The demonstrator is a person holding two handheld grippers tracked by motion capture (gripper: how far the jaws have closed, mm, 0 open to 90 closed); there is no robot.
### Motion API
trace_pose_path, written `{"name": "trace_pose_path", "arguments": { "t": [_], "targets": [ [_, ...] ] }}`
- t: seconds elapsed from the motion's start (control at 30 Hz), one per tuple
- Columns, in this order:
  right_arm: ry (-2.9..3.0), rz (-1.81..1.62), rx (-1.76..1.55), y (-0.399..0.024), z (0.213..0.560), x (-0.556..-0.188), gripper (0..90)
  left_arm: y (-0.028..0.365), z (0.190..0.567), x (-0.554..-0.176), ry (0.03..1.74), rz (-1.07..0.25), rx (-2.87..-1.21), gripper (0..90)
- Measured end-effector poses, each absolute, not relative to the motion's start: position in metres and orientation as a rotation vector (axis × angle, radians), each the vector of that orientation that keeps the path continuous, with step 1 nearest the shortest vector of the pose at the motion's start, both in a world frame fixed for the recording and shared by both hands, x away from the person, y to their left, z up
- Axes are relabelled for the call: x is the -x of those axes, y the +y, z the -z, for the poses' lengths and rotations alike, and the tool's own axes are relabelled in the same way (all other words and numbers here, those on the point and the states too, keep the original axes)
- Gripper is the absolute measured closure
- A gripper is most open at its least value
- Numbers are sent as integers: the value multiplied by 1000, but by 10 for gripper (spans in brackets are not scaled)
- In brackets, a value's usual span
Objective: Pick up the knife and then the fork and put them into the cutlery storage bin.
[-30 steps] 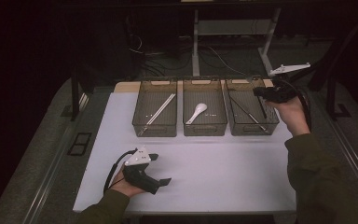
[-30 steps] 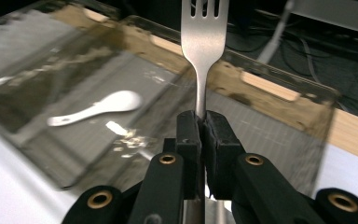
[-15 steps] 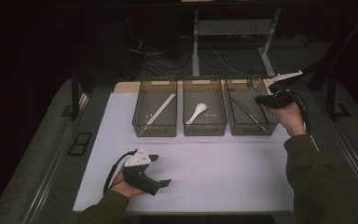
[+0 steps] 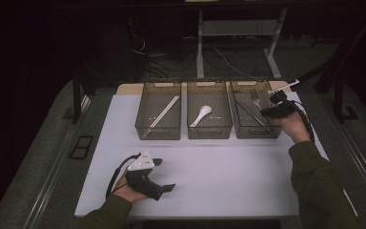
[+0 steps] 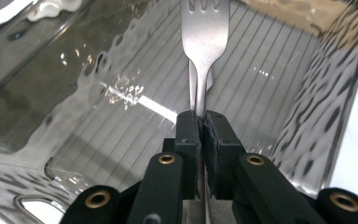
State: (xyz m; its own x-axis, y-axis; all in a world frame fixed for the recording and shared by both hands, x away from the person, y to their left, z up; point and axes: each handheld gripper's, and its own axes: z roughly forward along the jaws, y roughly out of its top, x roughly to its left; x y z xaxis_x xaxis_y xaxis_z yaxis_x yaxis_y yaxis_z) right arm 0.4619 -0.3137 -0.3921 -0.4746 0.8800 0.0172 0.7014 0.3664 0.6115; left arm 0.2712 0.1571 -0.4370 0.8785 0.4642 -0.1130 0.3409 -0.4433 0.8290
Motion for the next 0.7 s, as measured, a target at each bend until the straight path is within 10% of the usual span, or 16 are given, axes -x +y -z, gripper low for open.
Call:
{"name": "trace_pose_path", "arguments": {
  "t": [0.7],
  "targets": [
    [2223, -1190, -1364, -312, 365, -425, 456, 158, 436, -271, 583, -168, -2069, 0]
  ]
}}
